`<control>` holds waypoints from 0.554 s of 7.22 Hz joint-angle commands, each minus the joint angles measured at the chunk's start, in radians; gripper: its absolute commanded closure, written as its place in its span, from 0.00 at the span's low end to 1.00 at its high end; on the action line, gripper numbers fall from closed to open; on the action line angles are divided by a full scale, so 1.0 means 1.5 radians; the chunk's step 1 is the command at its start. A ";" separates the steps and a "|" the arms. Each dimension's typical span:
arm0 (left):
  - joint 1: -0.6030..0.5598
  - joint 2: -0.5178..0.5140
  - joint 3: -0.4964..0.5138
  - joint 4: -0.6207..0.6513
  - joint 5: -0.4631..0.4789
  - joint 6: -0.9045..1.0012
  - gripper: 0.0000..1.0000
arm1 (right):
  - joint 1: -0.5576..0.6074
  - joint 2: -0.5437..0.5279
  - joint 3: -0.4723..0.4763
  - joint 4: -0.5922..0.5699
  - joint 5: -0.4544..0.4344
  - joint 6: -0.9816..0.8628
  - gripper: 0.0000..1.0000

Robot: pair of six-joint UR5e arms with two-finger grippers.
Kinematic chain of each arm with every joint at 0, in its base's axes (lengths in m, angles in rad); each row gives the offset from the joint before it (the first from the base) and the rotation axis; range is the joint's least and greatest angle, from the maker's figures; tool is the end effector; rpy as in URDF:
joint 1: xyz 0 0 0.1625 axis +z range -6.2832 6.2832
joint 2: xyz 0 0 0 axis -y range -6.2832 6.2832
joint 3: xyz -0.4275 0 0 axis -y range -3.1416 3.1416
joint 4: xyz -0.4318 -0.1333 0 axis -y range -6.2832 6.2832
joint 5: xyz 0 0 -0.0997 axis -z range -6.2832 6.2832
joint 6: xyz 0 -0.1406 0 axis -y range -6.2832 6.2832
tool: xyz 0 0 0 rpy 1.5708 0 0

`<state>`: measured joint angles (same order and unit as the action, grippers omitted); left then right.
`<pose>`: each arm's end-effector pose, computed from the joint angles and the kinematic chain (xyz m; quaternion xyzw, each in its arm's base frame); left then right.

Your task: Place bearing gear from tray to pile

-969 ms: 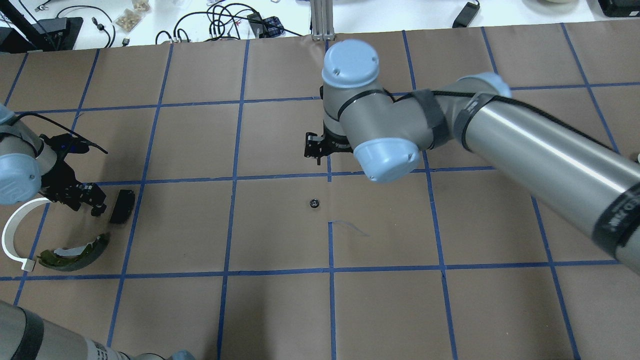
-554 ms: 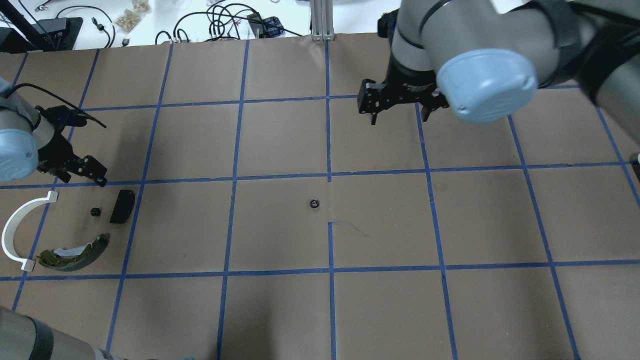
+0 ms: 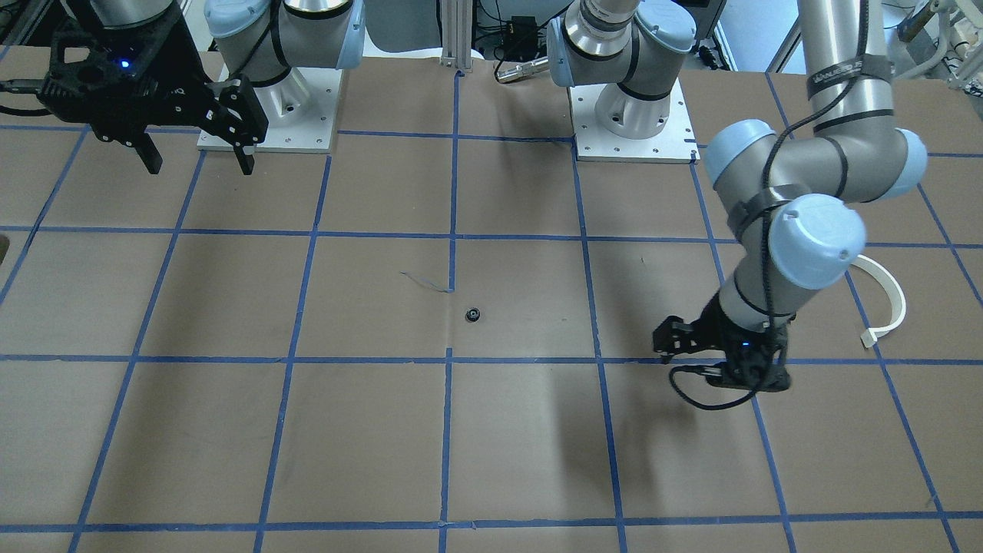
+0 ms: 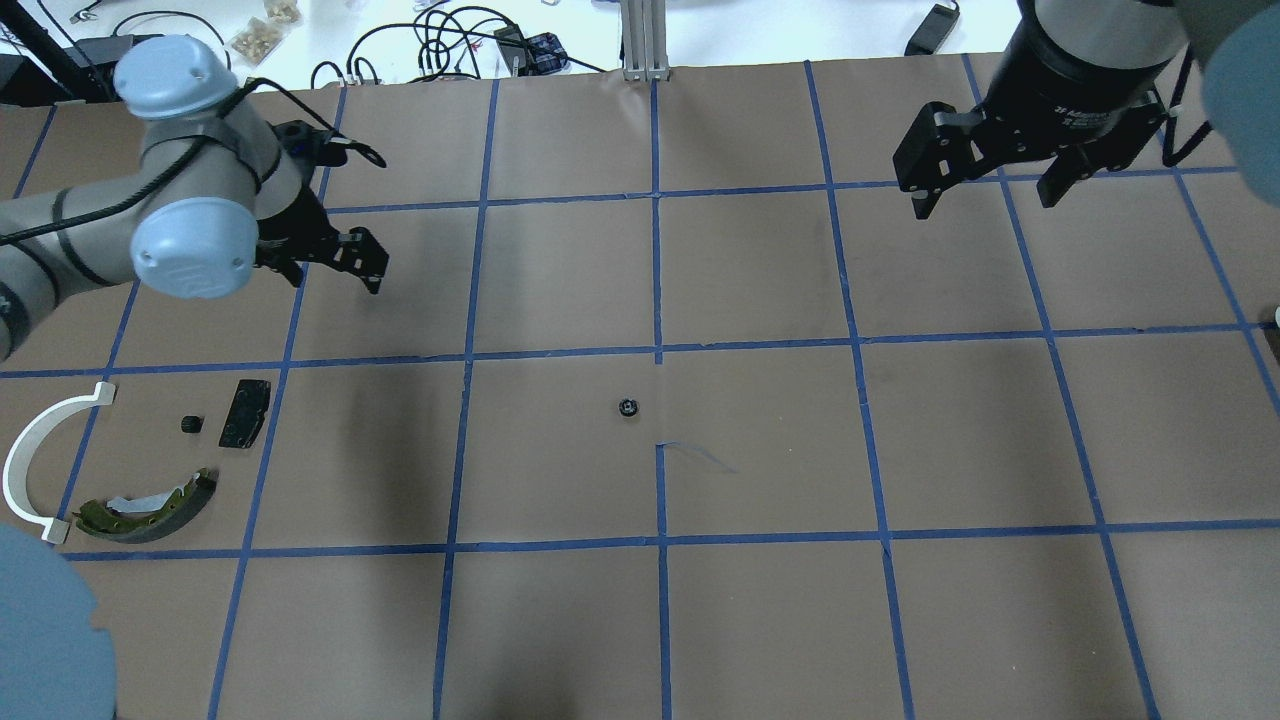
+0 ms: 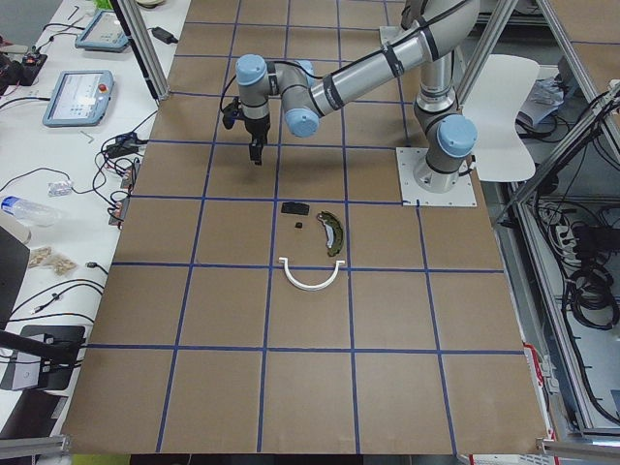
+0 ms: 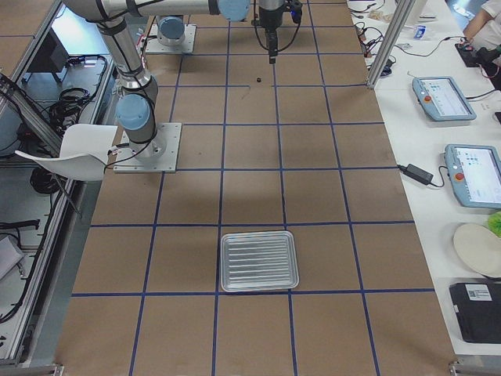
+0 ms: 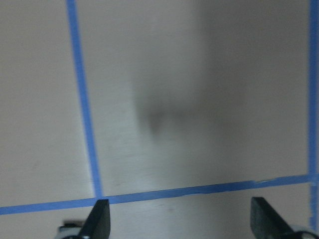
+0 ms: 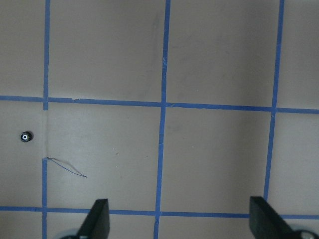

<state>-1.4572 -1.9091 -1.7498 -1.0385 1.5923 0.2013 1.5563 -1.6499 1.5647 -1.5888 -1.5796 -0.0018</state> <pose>-0.0593 -0.6298 0.2132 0.0438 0.9990 -0.0057 0.0118 0.1247 -0.5120 0.4958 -0.0066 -0.9986 0.0515 0.0048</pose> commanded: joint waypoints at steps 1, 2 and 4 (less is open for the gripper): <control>-0.120 -0.014 -0.002 0.006 -0.021 -0.138 0.00 | 0.003 -0.003 -0.004 -0.001 0.035 0.131 0.00; -0.150 -0.016 -0.004 0.006 -0.047 -0.169 0.00 | 0.012 0.000 -0.003 -0.001 0.037 0.130 0.00; -0.224 -0.031 -0.006 0.007 -0.050 -0.210 0.00 | 0.016 0.000 0.004 0.000 0.038 0.123 0.00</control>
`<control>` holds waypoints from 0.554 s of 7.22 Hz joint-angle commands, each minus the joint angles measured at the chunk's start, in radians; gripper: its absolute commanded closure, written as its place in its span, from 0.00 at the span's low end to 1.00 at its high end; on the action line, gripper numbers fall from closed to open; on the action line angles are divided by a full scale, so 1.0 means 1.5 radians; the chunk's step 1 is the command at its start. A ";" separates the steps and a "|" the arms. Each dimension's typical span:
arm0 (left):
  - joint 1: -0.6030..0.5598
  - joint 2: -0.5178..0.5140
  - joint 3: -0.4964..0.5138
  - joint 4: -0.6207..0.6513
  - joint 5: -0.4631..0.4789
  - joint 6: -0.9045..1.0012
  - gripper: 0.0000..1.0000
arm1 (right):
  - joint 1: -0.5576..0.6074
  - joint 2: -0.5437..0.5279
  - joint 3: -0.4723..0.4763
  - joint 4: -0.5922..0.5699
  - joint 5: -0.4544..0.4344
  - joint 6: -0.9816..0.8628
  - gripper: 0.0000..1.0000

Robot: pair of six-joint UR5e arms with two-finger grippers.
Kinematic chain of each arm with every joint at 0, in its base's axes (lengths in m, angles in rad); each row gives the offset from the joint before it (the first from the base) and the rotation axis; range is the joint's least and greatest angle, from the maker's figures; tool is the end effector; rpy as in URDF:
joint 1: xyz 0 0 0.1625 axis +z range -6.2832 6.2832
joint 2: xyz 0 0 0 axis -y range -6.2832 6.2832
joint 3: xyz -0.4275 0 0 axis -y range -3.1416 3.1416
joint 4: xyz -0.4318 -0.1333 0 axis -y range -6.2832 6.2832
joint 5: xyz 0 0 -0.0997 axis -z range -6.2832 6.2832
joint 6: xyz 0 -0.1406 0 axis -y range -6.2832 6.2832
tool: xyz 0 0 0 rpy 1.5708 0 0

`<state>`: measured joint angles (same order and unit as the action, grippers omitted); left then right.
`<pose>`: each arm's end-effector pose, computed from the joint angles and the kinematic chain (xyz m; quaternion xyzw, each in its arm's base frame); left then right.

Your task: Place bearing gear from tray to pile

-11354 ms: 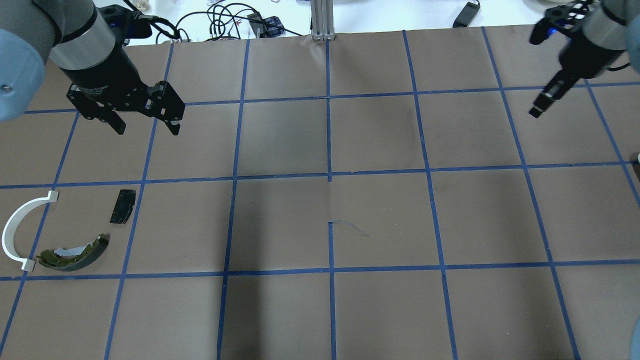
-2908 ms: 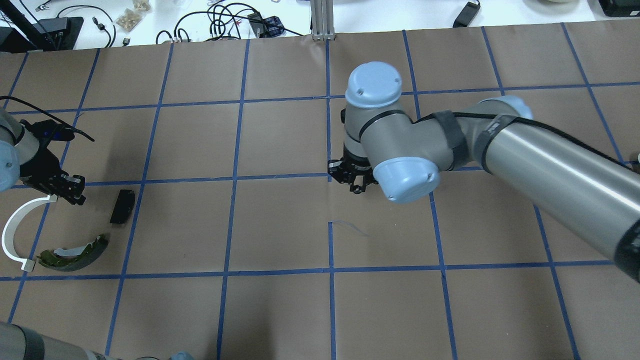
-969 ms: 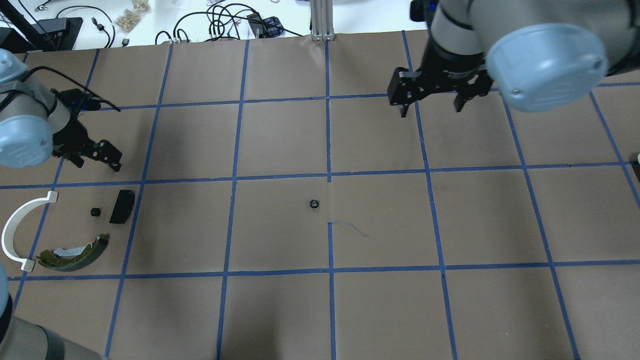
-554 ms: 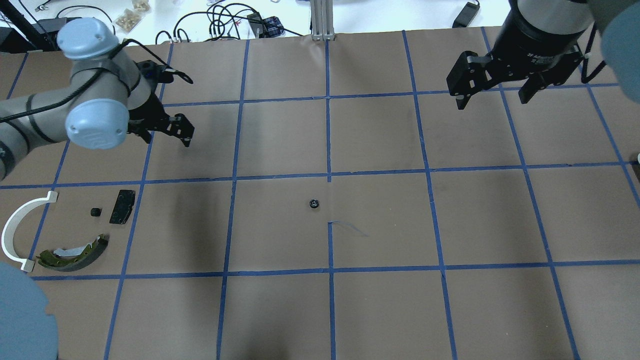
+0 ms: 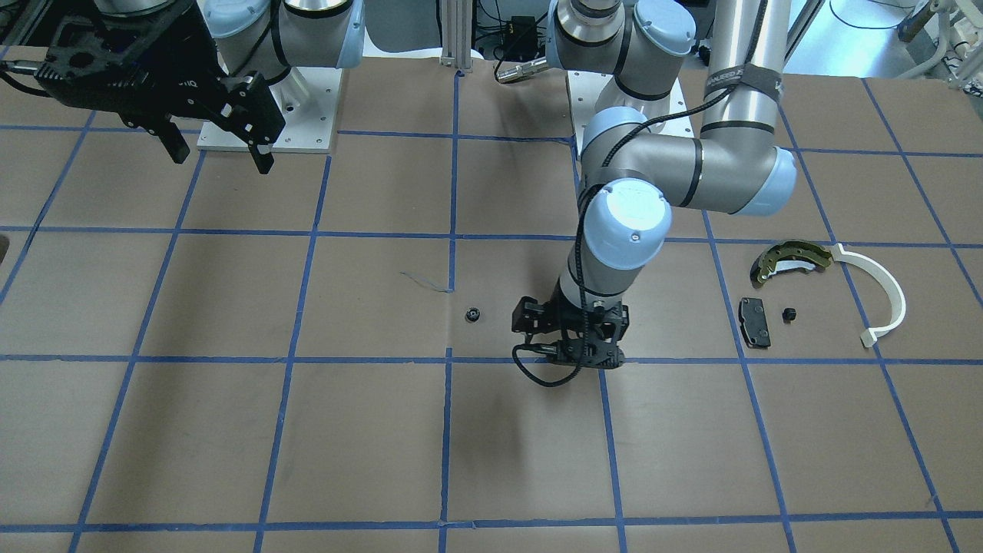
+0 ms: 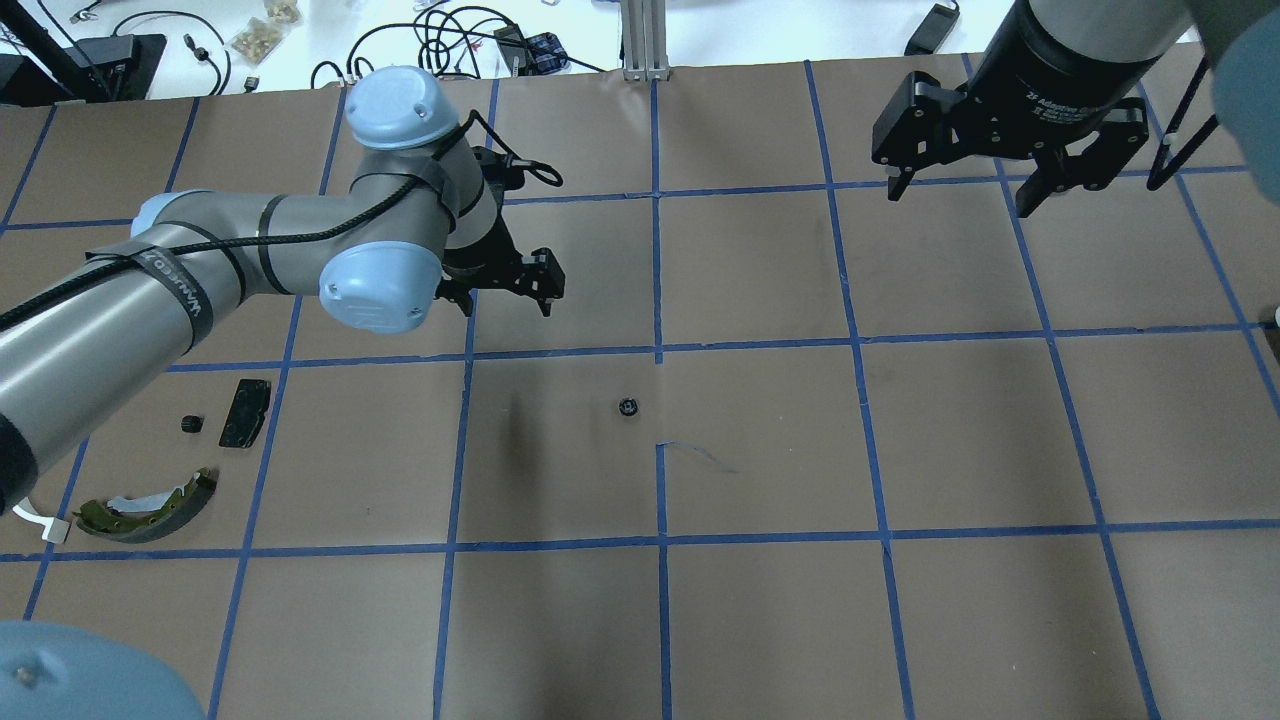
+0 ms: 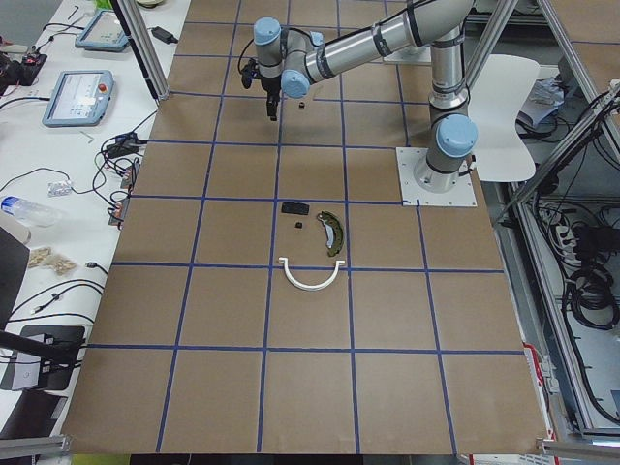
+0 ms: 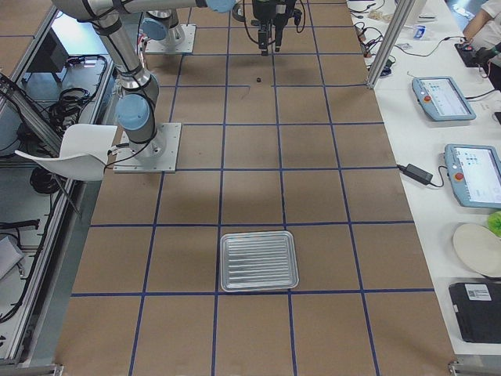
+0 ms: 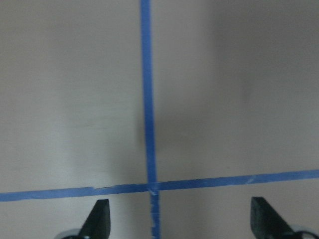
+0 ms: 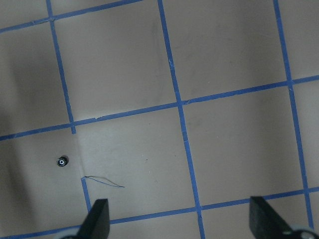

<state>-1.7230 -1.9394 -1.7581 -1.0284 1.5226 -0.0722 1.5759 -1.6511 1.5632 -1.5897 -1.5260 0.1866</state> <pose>-0.2322 -0.5902 0.1916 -0.0398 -0.9989 -0.0094 0.0232 0.1422 -0.5092 0.4975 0.0893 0.9943 -0.0510 0.0274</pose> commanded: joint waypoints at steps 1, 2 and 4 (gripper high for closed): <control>-0.072 -0.019 -0.001 0.000 -0.006 -0.039 0.00 | 0.003 0.004 0.005 0.000 0.002 0.000 0.00; -0.098 -0.035 -0.004 0.021 -0.007 -0.062 0.00 | 0.003 0.004 0.006 0.000 0.002 0.001 0.00; -0.134 -0.061 -0.032 0.082 -0.007 -0.076 0.00 | 0.003 0.006 0.006 0.000 -0.004 0.004 0.00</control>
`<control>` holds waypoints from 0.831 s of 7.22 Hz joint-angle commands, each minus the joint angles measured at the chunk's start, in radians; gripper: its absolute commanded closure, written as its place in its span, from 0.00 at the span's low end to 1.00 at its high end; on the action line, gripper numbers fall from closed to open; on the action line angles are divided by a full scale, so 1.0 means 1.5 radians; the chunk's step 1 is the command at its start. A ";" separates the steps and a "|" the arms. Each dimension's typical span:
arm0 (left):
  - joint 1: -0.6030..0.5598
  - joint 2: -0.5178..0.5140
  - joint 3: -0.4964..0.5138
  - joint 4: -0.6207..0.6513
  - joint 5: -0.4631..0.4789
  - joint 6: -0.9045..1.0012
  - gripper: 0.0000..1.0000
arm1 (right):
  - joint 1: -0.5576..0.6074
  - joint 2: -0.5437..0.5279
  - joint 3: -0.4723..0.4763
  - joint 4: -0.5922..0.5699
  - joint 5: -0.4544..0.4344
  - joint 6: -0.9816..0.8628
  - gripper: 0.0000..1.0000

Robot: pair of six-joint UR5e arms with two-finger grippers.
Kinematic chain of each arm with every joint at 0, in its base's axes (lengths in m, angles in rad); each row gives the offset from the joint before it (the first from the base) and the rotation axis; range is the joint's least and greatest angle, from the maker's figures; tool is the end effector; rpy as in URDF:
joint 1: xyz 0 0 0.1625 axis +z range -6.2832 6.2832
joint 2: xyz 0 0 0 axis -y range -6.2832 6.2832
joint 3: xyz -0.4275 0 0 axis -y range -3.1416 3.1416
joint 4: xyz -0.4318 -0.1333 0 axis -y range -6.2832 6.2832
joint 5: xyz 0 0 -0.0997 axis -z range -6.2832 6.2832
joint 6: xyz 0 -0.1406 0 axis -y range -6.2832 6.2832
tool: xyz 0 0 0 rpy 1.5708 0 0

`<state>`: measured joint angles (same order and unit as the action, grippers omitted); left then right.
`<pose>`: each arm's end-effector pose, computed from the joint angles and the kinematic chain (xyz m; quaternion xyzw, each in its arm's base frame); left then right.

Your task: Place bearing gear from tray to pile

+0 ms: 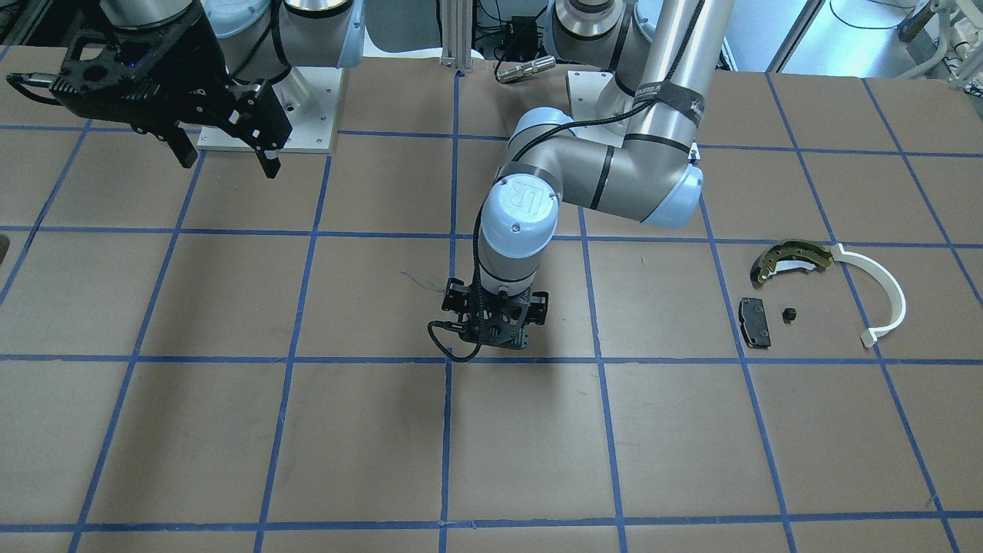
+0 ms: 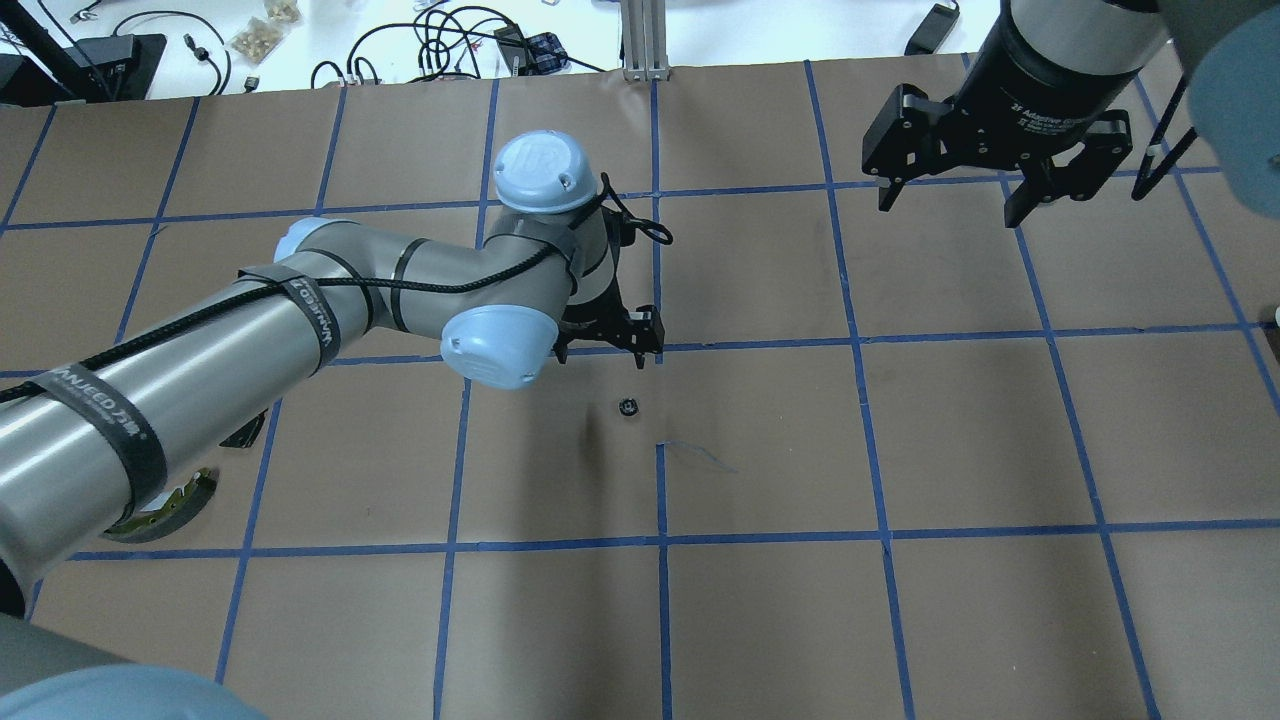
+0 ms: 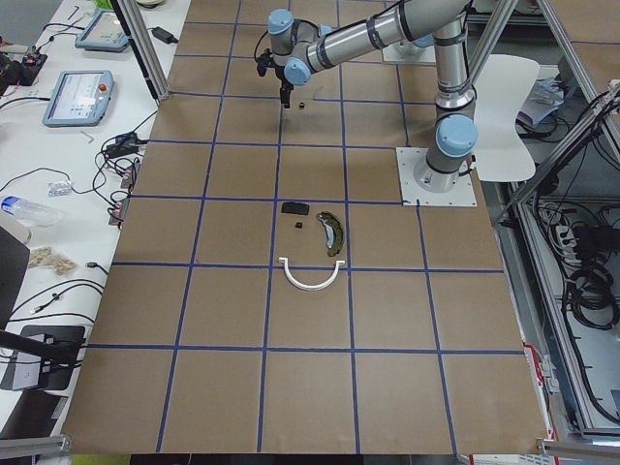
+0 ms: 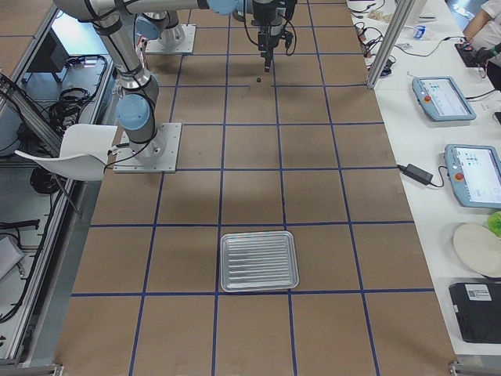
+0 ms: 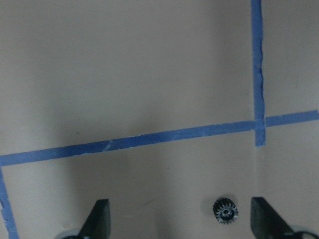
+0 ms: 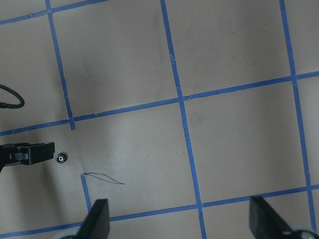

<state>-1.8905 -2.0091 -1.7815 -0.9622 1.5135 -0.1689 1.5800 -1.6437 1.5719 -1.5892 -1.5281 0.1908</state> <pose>-0.3289 -0.5436 0.1443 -0.0747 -0.9966 -0.0265 0.0229 0.1440 -0.5102 0.4889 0.0896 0.9947 -0.0427 0.0257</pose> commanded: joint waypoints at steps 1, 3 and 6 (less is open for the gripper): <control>-0.024 -0.015 -0.042 0.044 0.001 -0.008 0.00 | 0.000 0.002 0.000 0.000 -0.002 0.002 0.00; -0.022 -0.018 -0.071 0.086 -0.001 -0.002 0.02 | 0.000 0.003 0.001 -0.061 -0.007 0.000 0.00; -0.021 -0.018 -0.068 0.086 -0.004 -0.005 0.29 | 0.000 0.004 0.009 -0.069 -0.005 0.003 0.00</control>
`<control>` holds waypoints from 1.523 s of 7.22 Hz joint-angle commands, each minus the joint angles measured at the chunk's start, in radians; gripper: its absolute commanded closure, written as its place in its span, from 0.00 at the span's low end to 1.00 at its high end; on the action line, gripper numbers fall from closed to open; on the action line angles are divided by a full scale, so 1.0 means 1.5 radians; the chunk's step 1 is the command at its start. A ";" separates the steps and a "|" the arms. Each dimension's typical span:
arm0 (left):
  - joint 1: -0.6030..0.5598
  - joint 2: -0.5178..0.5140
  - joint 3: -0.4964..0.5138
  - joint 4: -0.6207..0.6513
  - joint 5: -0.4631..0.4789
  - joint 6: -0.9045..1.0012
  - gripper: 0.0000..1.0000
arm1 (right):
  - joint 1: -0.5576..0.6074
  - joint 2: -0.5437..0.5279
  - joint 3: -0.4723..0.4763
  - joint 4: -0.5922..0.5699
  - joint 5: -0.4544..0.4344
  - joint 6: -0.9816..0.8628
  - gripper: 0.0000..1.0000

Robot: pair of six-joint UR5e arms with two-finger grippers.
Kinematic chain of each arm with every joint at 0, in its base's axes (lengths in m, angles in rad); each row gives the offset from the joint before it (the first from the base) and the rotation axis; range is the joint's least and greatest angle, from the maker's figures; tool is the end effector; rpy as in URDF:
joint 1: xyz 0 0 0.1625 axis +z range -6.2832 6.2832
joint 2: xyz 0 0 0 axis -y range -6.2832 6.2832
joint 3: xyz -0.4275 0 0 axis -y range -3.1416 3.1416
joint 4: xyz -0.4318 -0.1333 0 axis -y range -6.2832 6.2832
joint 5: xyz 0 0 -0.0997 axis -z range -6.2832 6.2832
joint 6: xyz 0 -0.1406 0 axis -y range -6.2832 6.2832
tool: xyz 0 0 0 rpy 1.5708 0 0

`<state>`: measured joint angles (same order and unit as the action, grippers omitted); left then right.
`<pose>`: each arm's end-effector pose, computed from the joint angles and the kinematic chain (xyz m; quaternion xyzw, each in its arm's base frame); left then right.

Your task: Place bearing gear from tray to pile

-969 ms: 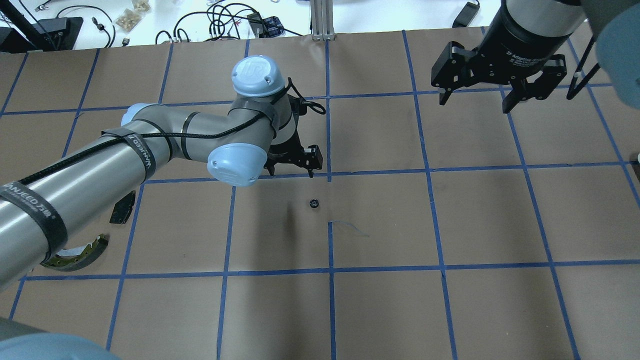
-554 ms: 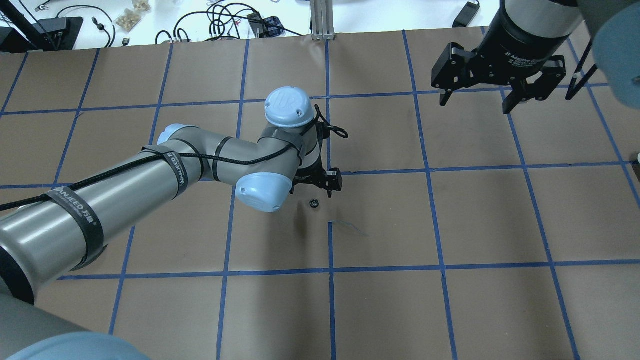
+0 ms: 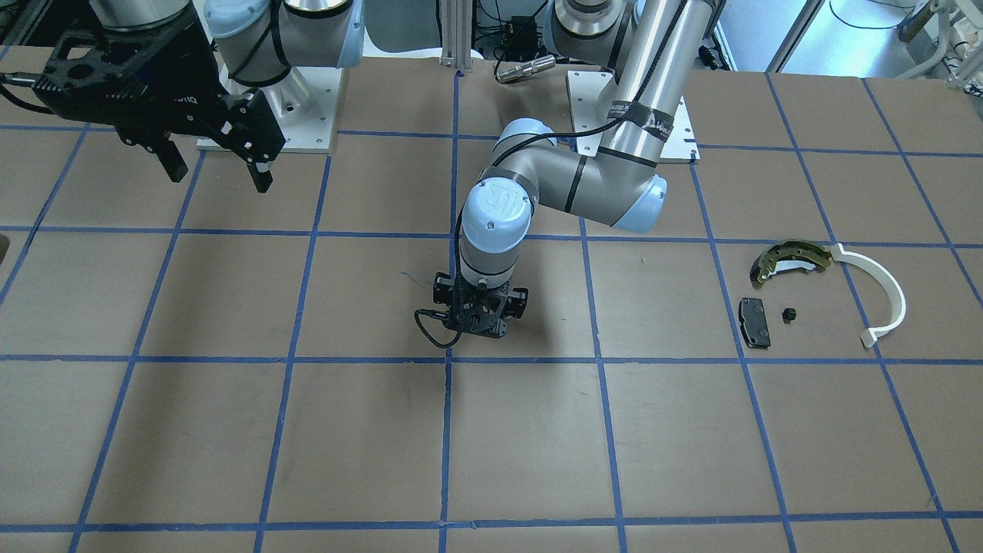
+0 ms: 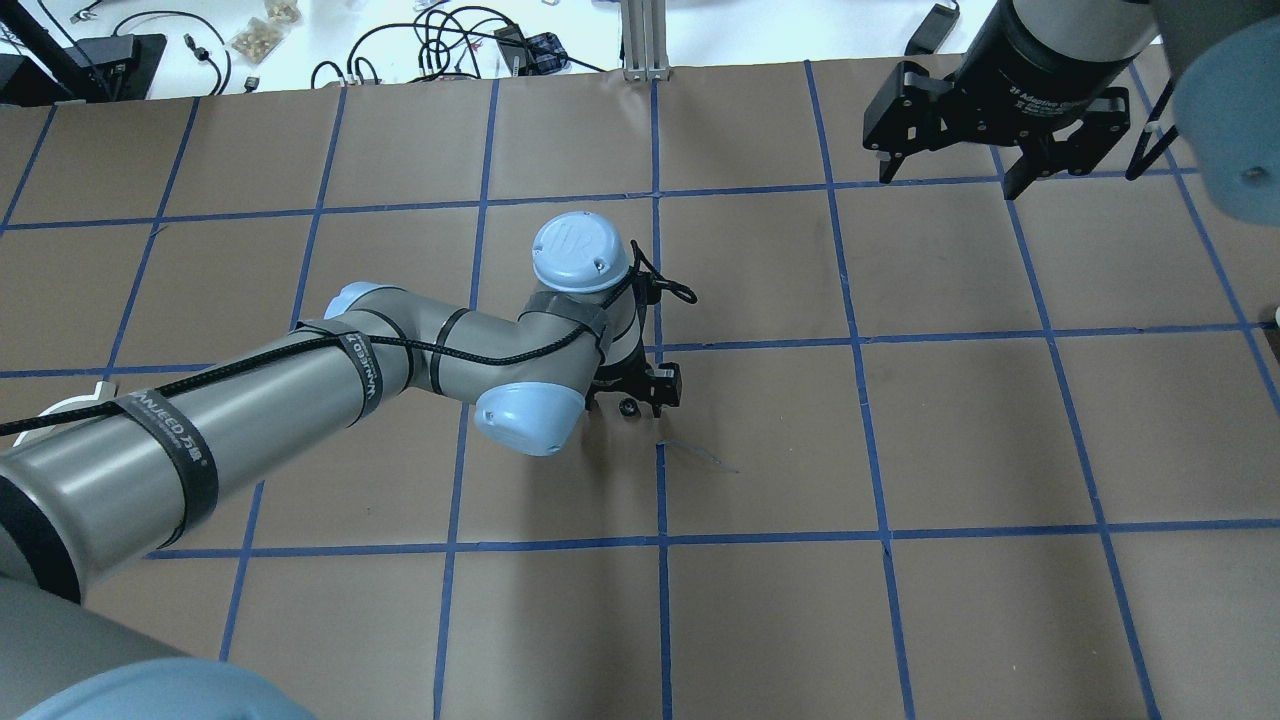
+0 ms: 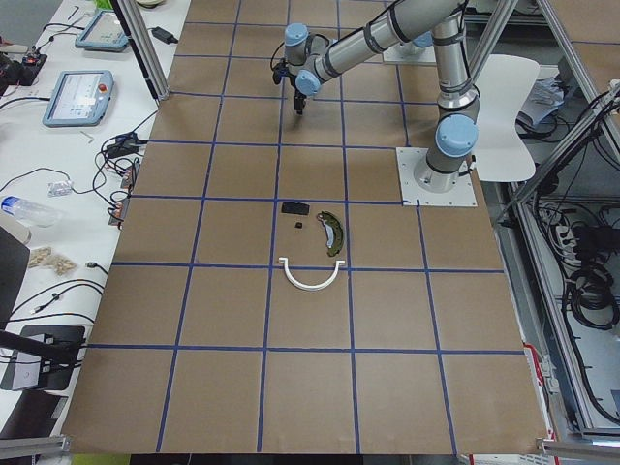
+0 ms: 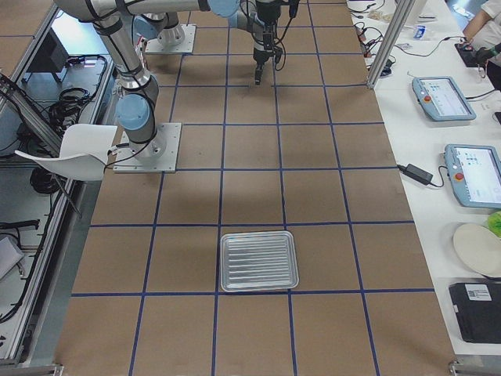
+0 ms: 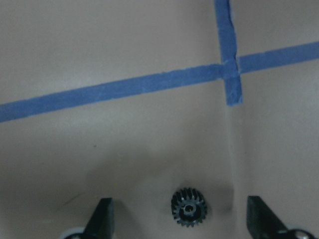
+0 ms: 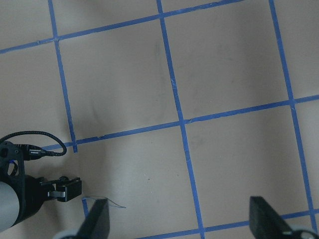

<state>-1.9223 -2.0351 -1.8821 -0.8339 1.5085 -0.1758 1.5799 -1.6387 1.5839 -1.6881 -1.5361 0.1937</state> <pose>-0.3379 -0.5087 0.0983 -0.0871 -0.9955 -0.0268 0.0250 0.1429 -0.5232 0.4913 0.0903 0.9920 -0.0837 0.0259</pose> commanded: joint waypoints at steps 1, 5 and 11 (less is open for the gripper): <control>0.001 0.002 0.001 0.002 -0.001 0.001 0.40 | 0.000 -0.001 0.000 -0.002 -0.001 0.001 0.00; 0.006 0.006 0.003 0.002 -0.019 0.009 1.00 | 0.001 0.000 0.001 0.002 0.006 0.001 0.00; 0.268 0.067 0.166 -0.283 0.071 0.195 1.00 | 0.001 0.000 0.001 0.004 0.008 0.000 0.00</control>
<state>-1.6315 -1.9508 -1.7155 -1.1063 1.5345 0.0152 1.5816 -1.6383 1.5861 -1.6830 -1.5248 0.1933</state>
